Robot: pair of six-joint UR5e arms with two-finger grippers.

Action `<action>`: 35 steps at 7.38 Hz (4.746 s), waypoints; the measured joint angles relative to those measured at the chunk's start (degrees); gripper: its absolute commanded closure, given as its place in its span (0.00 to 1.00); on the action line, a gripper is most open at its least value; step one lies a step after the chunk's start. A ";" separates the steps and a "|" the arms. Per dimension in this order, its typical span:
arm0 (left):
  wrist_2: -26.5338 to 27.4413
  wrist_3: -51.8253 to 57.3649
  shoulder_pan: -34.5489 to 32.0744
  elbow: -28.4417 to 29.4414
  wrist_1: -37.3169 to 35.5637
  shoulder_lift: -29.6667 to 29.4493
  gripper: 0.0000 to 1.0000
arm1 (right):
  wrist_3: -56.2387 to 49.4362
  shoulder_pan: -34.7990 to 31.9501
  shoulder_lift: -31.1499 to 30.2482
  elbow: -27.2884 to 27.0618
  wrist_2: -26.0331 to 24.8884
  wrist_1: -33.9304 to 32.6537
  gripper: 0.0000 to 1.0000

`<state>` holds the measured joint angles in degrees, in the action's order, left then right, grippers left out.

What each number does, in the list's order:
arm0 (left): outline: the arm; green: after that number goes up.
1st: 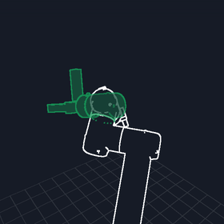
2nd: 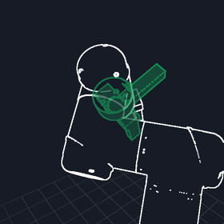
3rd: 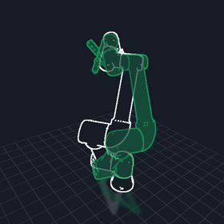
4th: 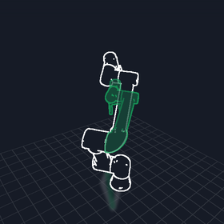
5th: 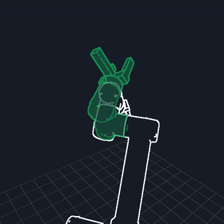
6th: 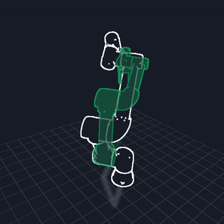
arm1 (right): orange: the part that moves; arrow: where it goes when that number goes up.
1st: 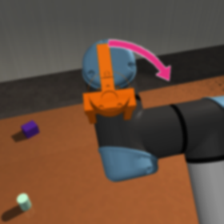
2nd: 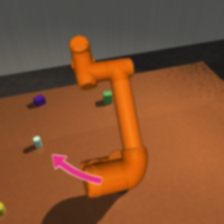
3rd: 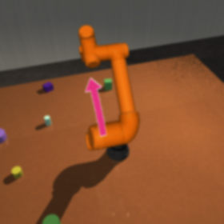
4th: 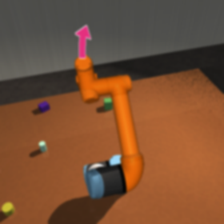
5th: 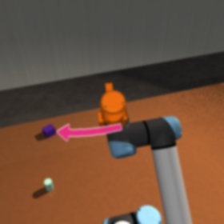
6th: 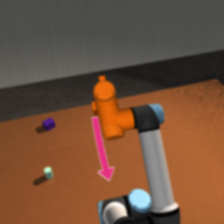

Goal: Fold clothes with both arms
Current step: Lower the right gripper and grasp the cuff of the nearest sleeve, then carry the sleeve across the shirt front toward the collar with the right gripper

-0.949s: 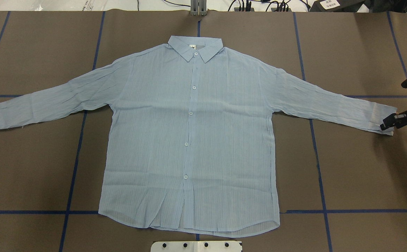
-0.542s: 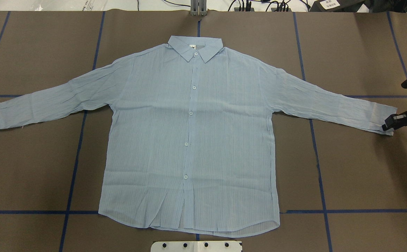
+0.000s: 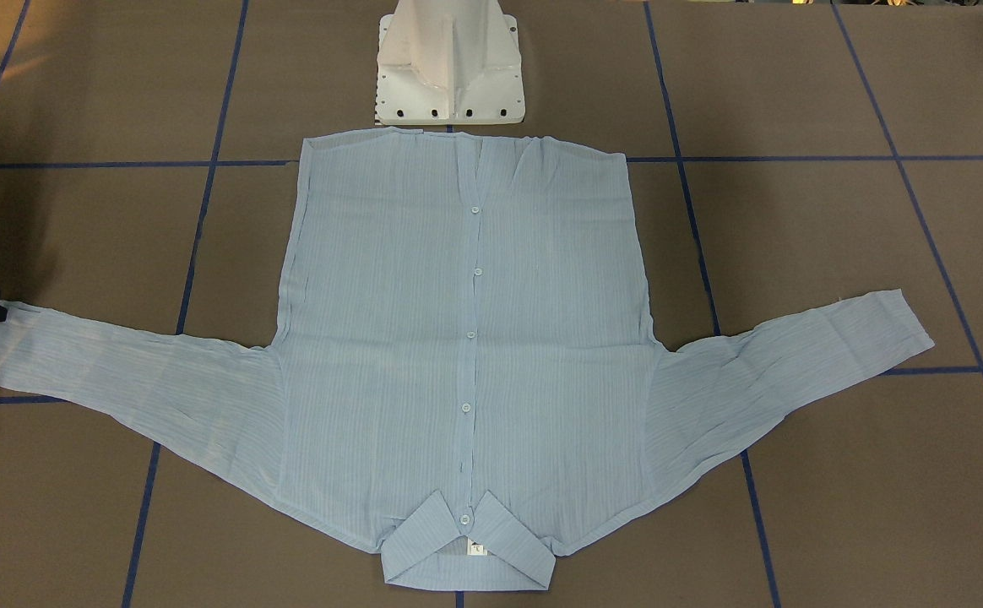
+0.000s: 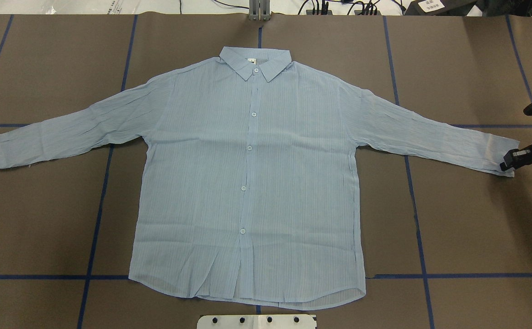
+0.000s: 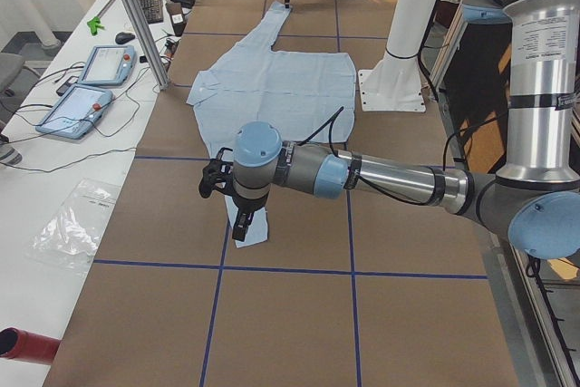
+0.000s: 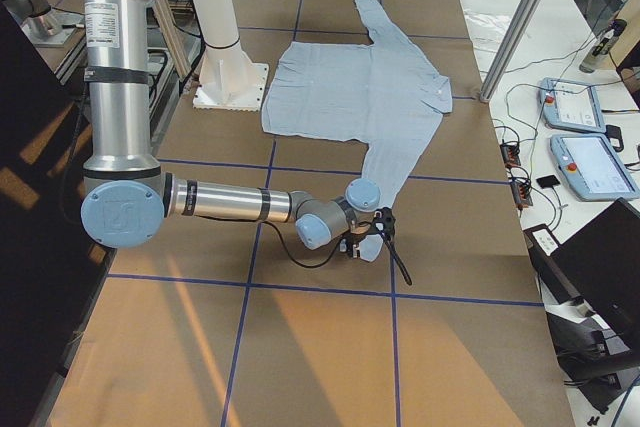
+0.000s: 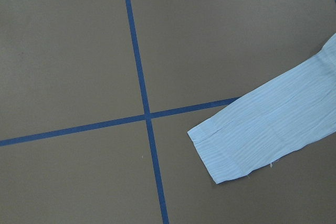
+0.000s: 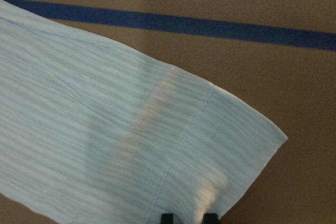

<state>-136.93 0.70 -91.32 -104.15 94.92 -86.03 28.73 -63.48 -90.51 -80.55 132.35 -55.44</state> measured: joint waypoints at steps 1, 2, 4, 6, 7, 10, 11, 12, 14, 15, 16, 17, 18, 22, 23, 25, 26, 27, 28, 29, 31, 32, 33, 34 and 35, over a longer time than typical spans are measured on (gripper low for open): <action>0.00 0.00 0.00 0.00 0.00 -0.01 0.00 | 0.00 0.00 -0.01 0.00 0.01 -0.02 0.90; 0.00 0.00 0.00 0.00 0.00 -0.01 0.00 | 0.01 -0.02 0.01 -0.17 0.02 -0.01 0.98; 0.05 0.00 0.00 0.00 0.00 -0.02 0.00 | -0.05 -0.41 0.10 -1.11 0.22 0.43 1.00; 0.08 0.00 0.00 0.06 0.00 -0.01 0.00 | -0.02 -1.08 -0.21 -4.93 0.39 0.54 1.00; 0.08 0.00 0.00 0.07 0.00 -0.02 0.00 | -0.01 -1.36 -0.08 -7.77 0.61 0.33 1.00; 0.08 -0.14 0.00 0.11 -0.06 0.04 0.00 | 0.44 -0.67 7.84 -12.23 2.28 0.02 1.00; 0.08 -0.16 0.00 0.11 -0.08 0.09 0.00 | 1.95 1.16 12.87 -11.88 2.62 -0.02 1.00; 0.10 -0.16 0.00 0.19 -0.09 0.13 0.00 | 5.15 3.58 18.70 -10.33 2.62 -0.09 1.00; 0.11 -0.06 0.00 0.94 -0.07 0.14 0.00 | 11.83 8.97 30.95 -3.89 0.83 -0.21 1.00; 0.09 -0.02 0.05 1.75 -0.05 0.06 0.00 | 13.40 11.69 35.87 -0.71 -1.66 -0.21 1.00; 0.10 -0.05 0.08 2.73 -0.09 -0.20 0.00 | 14.40 14.35 40.29 2.24 -4.20 -0.20 1.00; 0.18 -0.07 0.09 3.74 -0.14 -0.69 0.00 | 14.95 17.18 44.75 5.25 -7.26 -0.18 1.00; 0.27 -0.07 0.09 4.66 -0.14 -1.27 0.00 | 15.26 20.27 48.77 7.99 -11.29 -0.10 1.00; 0.34 -0.08 0.09 6.01 -0.09 -2.10 0.00 | 15.42 26.85 58.91 18.19 -20.19 0.12 1.00; 0.35 -0.11 0.09 6.04 -0.09 -2.12 0.00 | 15.40 27.61 61.16 20.94 -21.31 0.17 1.00; 0.35 -0.19 0.09 6.06 -0.09 -2.15 0.00 | 15.39 28.86 64.31 24.89 -23.25 0.23 1.00; 0.35 -0.23 0.09 6.06 -0.10 -2.18 0.00 | 15.39 29.40 65.34 26.29 -23.97 0.24 1.00; 0.35 -0.25 0.09 6.06 -0.14 -2.26 0.00 | 15.39 29.82 65.97 27.16 -24.45 0.25 0.40; 0.35 -0.26 0.09 6.06 -0.17 -2.32 0.00 | 15.39 30.16 66.26 27.53 -24.72 0.27 0.00; 0.35 -0.26 0.09 6.06 -0.17 -2.39 0.00 | 15.42 30.61 66.39 27.48 -25.42 0.40 0.00; 0.29 -0.26 0.09 6.06 -0.17 -2.54 0.00 | 15.64 31.28 66.50 26.27 -27.25 0.69 0.00; 0.27 -0.29 0.09 6.05 -0.20 -2.60 0.00 | 16.67 31.35 66.51 26.00 -27.57 0.68 0.00; 0.26 -0.72 0.09 5.90 -0.21 -2.63 0.00 | 18.95 31.35 66.52 25.71 -27.70 0.52 0.00; 0.30 -2.79 0.15 5.56 0.22 -2.70 0.00 | 21.62 31.23 66.33 24.57 -27.50 -1.01 0.00; 0.44 -7.62 0.58 5.18 2.63 -2.58 0.00 | 23.43 30.63 65.66 21.27 -26.52 -6.90 0.00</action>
<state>-136.49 -6.91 -90.74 -98.97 97.55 -88.61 52.16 -32.85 -24.85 -59.28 105.83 -62.35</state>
